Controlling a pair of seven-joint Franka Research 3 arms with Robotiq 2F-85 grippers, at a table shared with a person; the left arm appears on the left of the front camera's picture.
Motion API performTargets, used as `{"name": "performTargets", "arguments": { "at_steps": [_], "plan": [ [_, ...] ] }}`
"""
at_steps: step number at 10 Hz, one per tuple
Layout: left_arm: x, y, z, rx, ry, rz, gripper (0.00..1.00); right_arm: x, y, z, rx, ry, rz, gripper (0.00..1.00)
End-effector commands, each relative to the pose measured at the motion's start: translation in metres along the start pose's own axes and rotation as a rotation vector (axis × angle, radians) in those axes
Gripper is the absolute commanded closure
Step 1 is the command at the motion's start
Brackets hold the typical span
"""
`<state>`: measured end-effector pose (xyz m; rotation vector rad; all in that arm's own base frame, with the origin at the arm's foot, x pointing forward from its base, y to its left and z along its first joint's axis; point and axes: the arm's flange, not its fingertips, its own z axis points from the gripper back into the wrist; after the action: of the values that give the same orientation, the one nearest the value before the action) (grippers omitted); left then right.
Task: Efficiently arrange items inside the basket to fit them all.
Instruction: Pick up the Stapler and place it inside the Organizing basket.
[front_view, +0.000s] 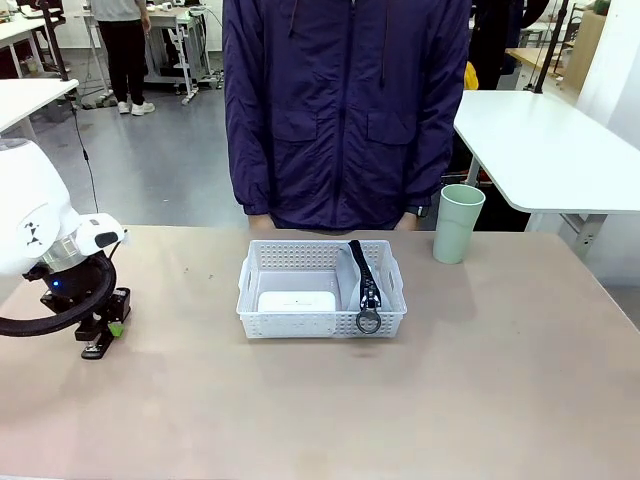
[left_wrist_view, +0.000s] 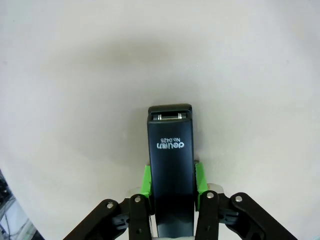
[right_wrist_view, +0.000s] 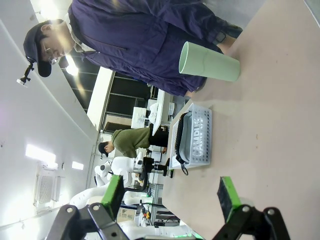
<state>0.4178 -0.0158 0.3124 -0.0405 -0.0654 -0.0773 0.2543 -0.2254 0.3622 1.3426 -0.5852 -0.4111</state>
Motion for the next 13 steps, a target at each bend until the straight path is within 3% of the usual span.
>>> {"name": "performTargets", "arguments": {
  "at_steps": [1, 3, 5, 9, 11, 13],
  "plan": [
    [-0.018, 0.003, -0.006, -0.021, 0.001, 0.001, 1.00, 0.000, 0.002, -0.001, 0.017, -0.013, 0.019, 0.00],
    [-0.018, 0.010, 0.004, -0.040, -0.019, 0.021, 1.00, 0.000, 0.002, -0.001, 0.017, -0.013, 0.019, 0.00],
    [-0.026, 0.032, 0.040, -0.135, -0.058, 0.044, 1.00, 0.000, 0.002, -0.001, 0.017, -0.013, 0.019, 0.00],
    [-0.073, 0.100, 0.148, -0.476, -0.348, 0.027, 1.00, 0.000, 0.002, -0.001, 0.017, -0.013, 0.019, 0.00],
    [-0.100, 0.144, 0.161, -0.696, -0.471, -0.035, 1.00, 0.000, 0.002, -0.001, 0.017, -0.013, 0.019, 0.00],
    [-0.110, 0.176, 0.155, -0.829, -0.519, -0.046, 1.00, 0.000, 0.002, -0.001, 0.017, -0.013, 0.019, 0.00]
  ]
}}
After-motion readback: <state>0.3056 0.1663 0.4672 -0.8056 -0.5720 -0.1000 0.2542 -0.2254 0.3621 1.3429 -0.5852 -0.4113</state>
